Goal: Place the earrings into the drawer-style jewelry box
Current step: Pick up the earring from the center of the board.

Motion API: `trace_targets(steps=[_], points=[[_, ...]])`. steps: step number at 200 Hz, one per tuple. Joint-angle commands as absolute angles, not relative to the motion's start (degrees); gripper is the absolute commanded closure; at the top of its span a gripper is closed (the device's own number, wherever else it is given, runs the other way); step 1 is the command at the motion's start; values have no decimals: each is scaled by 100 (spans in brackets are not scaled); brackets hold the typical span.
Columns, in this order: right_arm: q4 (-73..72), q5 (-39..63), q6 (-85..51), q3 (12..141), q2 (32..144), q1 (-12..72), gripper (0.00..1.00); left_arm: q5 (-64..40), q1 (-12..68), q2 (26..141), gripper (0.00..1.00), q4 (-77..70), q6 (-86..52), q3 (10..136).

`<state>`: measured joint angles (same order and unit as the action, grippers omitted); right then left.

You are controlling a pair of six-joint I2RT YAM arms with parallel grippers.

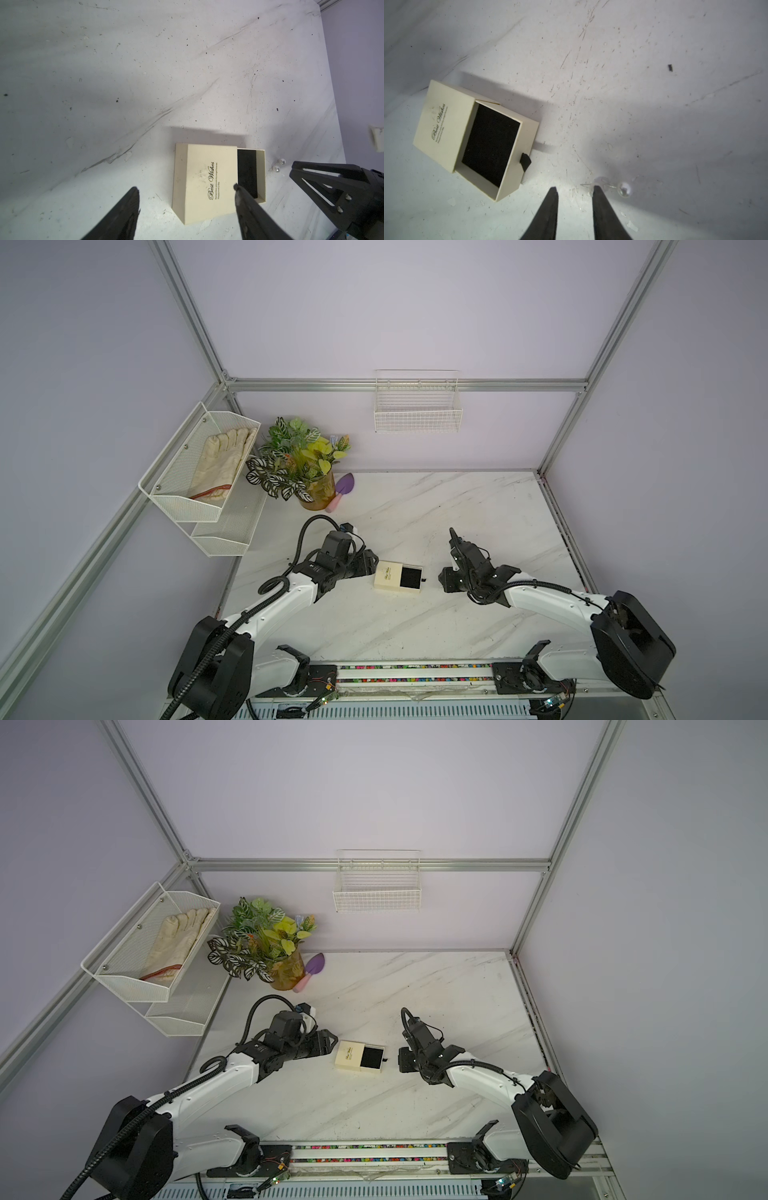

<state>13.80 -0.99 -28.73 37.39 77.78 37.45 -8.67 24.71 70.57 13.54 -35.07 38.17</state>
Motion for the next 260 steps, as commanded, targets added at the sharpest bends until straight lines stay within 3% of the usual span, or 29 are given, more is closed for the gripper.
trace_targets(steps=[1, 92, 260], points=[[1389, -154, -2682, 3911, 7822, 3769, 67, -774, 2447, 6984, 28, 1393, -3437, 3891], [1364, -96, -2635, 4131, 8617, 3754, 67, -782, 2445, 7101, 28, 1396, -3437, 3858], [1538, 51, -2699, 3806, 8455, 3756, 65, -814, 2446, 7320, 28, 1357, -3404, 3876]])
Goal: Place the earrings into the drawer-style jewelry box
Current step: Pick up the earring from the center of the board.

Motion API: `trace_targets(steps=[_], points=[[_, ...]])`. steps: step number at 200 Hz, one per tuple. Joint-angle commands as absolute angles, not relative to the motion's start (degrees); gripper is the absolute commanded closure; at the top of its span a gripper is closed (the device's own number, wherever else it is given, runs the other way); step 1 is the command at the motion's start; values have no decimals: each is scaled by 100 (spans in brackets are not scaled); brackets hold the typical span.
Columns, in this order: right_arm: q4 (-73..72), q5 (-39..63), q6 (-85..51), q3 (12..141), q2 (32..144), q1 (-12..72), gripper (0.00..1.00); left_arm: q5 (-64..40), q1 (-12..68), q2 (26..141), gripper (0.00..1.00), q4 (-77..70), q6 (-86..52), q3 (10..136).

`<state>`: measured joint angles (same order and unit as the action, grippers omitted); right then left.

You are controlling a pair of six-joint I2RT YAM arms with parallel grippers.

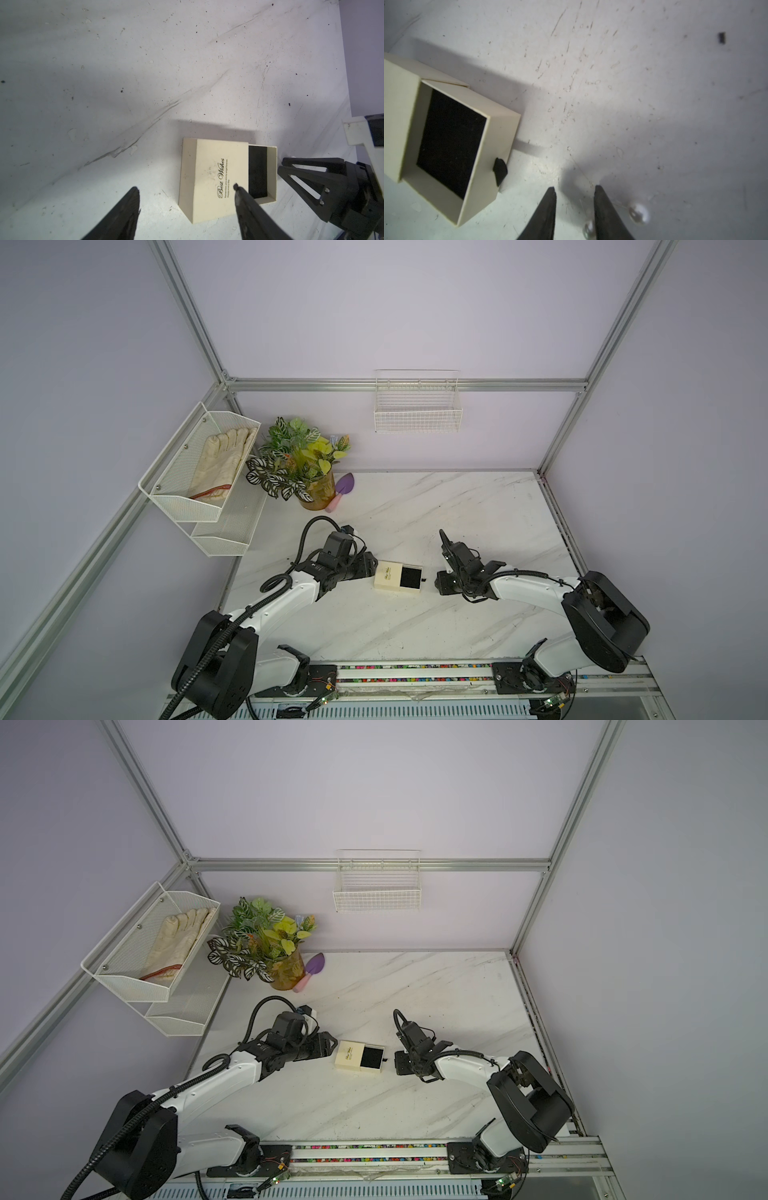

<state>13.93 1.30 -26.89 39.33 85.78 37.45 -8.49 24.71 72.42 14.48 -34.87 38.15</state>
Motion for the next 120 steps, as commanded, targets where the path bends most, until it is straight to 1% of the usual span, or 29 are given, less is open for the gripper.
trace_targets(steps=[1, 77, 99, 120], points=[[1538, 52, -2699, 3806, 8455, 3754, 64, -816, 2449, 7321, 28, 1355, -3407, 3876], [1260, 92, -2891, 3421, 8188, 3775, 64, -851, 2451, 7381, 28, 1357, -3393, 3910], [1317, -90, -2982, 3412, 8115, 3823, 63, -875, 2451, 7421, 28, 1361, -3373, 3945], [1303, -52, -3051, 3378, 8077, 3862, 63, -901, 2451, 7440, 28, 1359, -3353, 3973]])
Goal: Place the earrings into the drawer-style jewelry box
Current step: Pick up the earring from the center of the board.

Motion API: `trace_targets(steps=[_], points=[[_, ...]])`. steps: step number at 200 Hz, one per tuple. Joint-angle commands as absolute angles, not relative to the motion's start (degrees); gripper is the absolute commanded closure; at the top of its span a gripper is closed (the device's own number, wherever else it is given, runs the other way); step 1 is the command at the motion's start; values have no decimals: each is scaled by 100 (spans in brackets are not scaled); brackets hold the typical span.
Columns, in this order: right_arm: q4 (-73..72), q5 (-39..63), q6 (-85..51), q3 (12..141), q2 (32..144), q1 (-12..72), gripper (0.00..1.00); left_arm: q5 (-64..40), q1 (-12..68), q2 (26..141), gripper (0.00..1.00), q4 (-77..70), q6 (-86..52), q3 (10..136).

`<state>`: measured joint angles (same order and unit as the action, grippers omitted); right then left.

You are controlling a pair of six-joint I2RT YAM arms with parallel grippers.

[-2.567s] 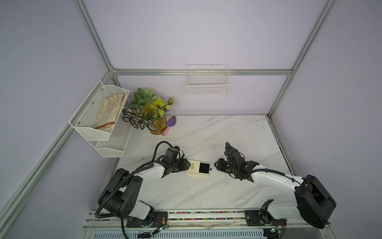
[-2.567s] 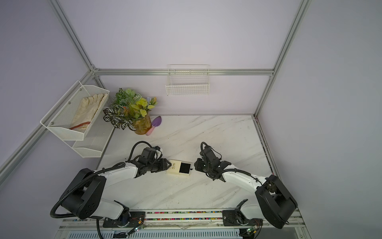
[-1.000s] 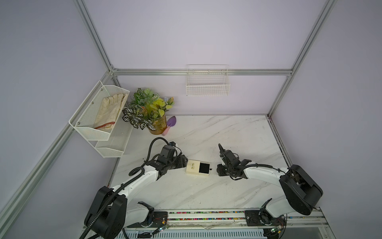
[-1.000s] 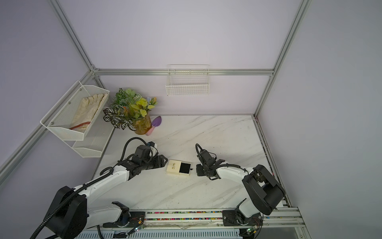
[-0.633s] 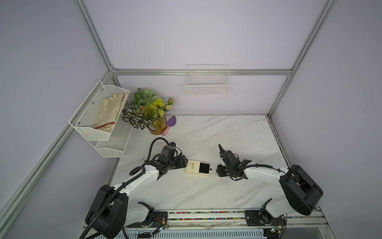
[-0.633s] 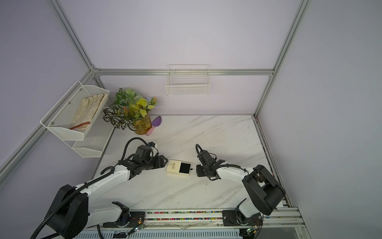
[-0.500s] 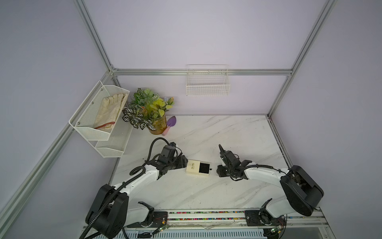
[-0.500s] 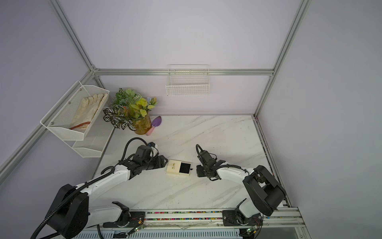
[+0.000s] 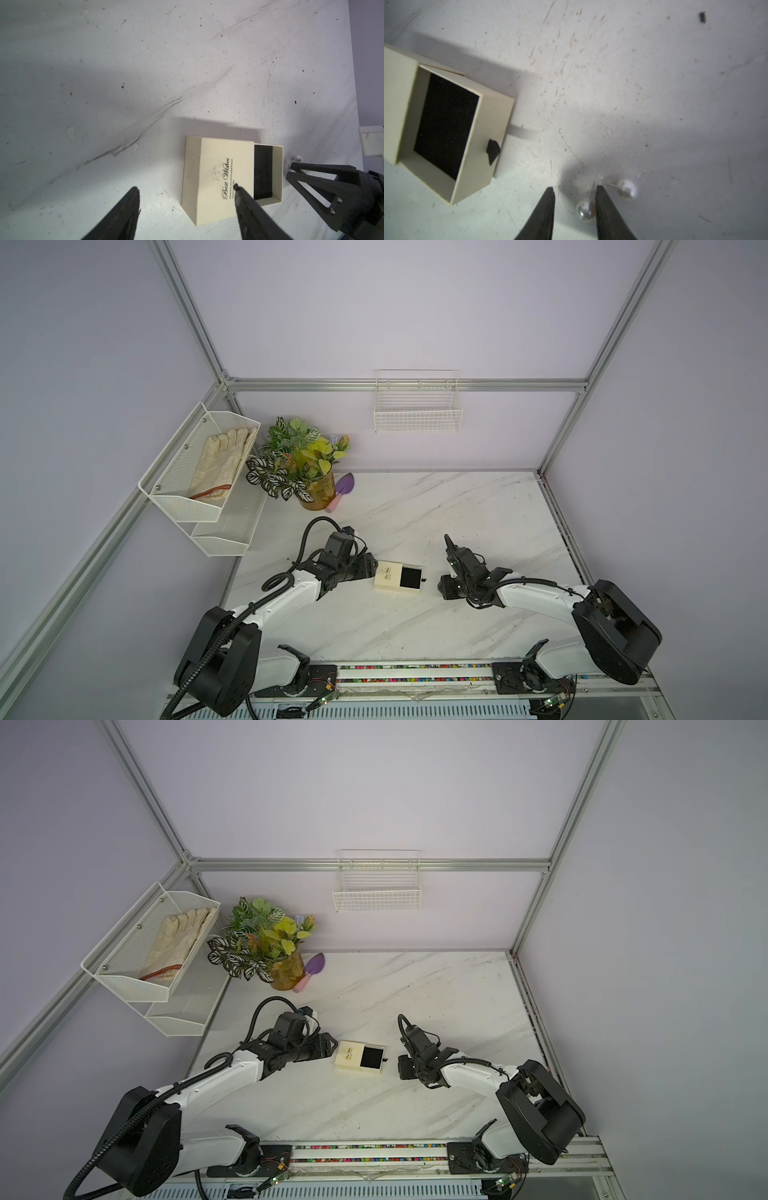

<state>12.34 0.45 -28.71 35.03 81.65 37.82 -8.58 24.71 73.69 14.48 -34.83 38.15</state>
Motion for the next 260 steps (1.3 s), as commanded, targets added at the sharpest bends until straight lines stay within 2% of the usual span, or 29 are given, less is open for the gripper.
trace_targets(steps=[1, 75, 153, 260], points=[[1303, -52, -3051, 3378, 8077, 3862, 63, -903, 2452, 7442, 28, 1361, -3351, 3973], [1140, -380, -3370, 3280, 7997, 4306, 63, -905, 2452, 7471, 28, 1356, -3313, 3933], [1291, -1360, -3874, 3340, 8059, 4667, 62, -914, 2452, 7531, 28, 1336, -3313, 3951], [1178, -1705, -4143, 3287, 8312, 5091, 63, -965, 2452, 7604, 28, 1328, -3313, 3981]])
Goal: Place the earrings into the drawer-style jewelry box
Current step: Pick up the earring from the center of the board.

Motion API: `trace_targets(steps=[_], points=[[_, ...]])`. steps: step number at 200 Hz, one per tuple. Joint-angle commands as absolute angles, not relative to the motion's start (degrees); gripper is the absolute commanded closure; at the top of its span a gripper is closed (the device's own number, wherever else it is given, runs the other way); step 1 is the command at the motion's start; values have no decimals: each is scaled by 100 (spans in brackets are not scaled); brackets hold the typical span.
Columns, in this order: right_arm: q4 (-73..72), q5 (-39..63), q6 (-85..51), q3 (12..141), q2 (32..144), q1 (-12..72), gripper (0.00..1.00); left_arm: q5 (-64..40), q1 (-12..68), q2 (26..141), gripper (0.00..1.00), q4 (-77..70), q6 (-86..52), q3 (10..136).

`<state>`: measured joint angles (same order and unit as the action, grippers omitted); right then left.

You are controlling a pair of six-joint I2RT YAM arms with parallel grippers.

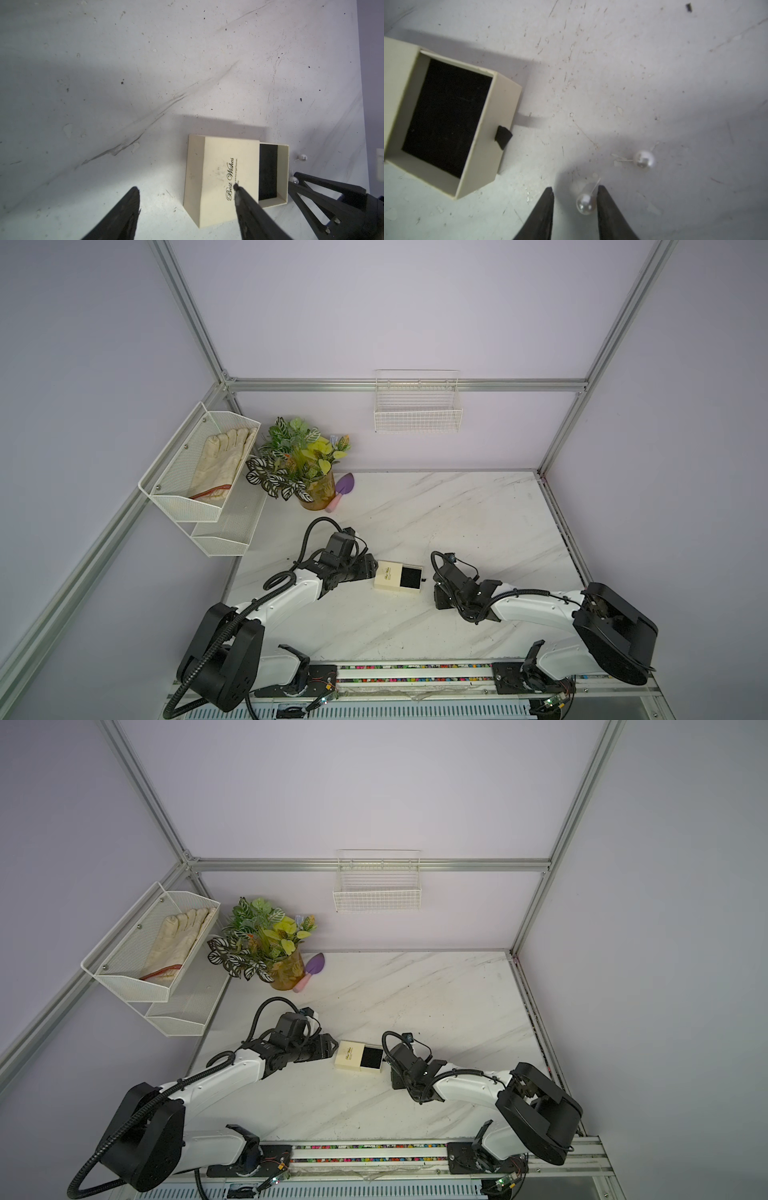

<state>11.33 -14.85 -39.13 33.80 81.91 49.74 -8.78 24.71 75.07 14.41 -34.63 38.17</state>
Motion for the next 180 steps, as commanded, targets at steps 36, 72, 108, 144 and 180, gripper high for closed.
trace_targets(steps=[36, 72, 108, 144, 180], points=[[1232, -2052, -4385, 3254, 8376, 5276, 66, -949, 2452, 7611, 28, 1326, -3304, 3973], [1081, -2393, -4515, 3191, 8479, 5473, 68, -951, 2452, 7620, 28, 1317, -3303, 3973], [1150, -2675, -4692, 3238, 8674, 5601, 70, -967, 2452, 7614, 28, 1314, -3296, 3990], [1163, -2839, -4851, 3182, 8764, 5669, 70, -989, 2452, 7640, 28, 1318, -3292, 3999], [1143, -2935, -4888, 3190, 8854, 5711, 70, -993, 2452, 7621, 28, 1318, -3302, 3990]])
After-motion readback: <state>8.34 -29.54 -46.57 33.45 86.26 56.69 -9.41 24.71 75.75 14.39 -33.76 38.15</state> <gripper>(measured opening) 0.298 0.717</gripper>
